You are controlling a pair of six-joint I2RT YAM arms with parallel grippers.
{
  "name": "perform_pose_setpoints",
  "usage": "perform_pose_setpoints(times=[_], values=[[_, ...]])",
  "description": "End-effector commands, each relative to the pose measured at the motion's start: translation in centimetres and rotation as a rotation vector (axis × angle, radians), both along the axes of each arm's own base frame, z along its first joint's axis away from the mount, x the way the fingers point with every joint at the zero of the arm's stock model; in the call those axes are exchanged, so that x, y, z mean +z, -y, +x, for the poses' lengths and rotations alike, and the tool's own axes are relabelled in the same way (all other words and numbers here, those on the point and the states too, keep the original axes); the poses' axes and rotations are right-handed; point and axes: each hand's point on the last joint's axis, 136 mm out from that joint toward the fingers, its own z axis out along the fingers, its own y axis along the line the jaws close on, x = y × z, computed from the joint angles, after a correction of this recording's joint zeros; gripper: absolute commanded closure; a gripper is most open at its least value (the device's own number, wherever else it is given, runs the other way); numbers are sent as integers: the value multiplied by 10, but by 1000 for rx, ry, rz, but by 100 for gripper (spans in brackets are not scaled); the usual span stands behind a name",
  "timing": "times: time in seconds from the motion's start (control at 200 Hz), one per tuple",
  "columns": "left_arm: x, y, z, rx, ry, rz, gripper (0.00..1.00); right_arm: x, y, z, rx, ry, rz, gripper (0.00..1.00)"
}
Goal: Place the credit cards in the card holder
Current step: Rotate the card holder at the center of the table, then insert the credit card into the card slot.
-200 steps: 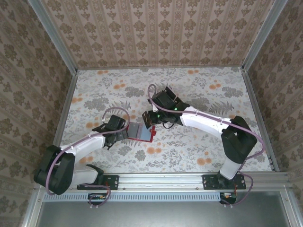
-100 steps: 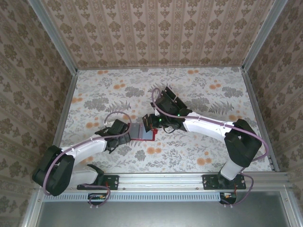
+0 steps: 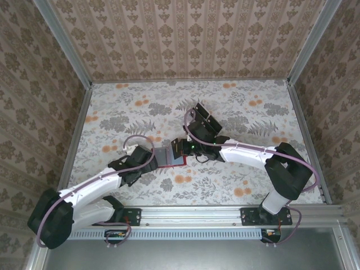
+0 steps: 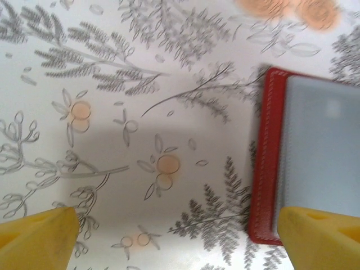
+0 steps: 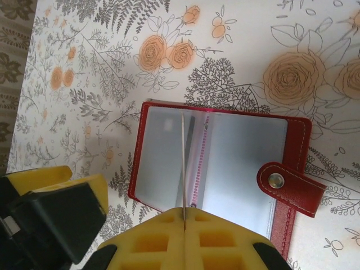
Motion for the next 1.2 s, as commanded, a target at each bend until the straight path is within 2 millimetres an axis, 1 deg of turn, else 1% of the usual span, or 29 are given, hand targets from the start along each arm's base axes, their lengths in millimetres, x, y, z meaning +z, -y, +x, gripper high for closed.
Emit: perform_pose_setpoints(times=[0.0,0.085,0.15,0.225,0.33,0.745,0.98,1.195], values=[[8,10,13,-67,64,-32,0,20,-5,10,-40,60,112,100],[12,20,21,-107,84,-56,0,14,-5,11,-58,61,149,100],[12,26,25,-127,83,-57,0,9,-4,11,-75,62,175,100],[8,31,27,-143,74,-67,0,5,-4,12,-87,67,206,100],[2,34,27,-147,63,-71,0,-2,-3,12,-103,71,224,100],[-26,15,14,-99,-20,16,0,-18,-9,16,-128,61,297,100],[-35,-4,6,-37,-91,116,0,-24,-13,17,-126,57,318,100],[-39,-6,5,-21,-107,123,0,-33,-16,16,-127,46,323,100]])
